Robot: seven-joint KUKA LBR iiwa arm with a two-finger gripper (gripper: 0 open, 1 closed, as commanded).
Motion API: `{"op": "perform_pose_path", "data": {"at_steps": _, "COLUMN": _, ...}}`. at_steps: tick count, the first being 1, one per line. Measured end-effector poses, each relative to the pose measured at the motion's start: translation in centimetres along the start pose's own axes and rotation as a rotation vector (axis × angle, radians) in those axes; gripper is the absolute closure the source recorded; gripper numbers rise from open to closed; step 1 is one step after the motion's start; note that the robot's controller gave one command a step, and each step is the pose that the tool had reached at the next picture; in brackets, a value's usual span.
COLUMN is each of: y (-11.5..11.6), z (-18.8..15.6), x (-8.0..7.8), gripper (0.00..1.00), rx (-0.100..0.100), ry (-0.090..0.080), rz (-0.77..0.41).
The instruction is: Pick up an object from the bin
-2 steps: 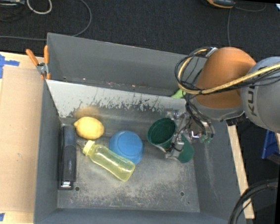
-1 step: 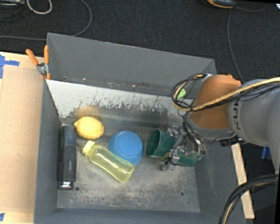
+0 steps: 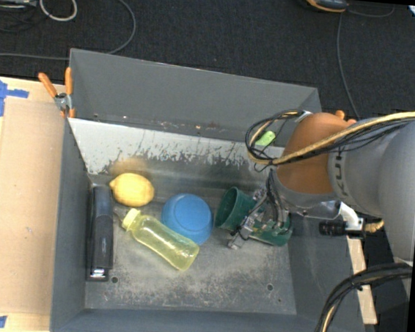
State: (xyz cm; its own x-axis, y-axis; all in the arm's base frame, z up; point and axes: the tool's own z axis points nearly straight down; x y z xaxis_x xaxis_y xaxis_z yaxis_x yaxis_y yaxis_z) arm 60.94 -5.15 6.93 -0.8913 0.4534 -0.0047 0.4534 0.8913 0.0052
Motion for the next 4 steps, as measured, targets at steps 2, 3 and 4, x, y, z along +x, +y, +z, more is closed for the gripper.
{"op": "perform_pose_path", "data": {"at_steps": 2, "y": -0.1, "z": 0.0, "x": -0.2, "gripper": 0.00, "rx": 0.001, "ry": 0.004, "rz": -0.036}}
{"op": "perform_pose_path", "data": {"at_steps": 3, "y": -0.5, "z": -0.2, "x": -1.2, "gripper": 1.00, "rx": 0.001, "ry": 0.006, "rz": -0.330}}
{"op": "perform_pose_path", "data": {"at_steps": 4, "y": -0.5, "z": -0.2, "x": -1.2, "gripper": 1.00, "rx": 0.001, "ry": 0.006, "rz": -0.330}}
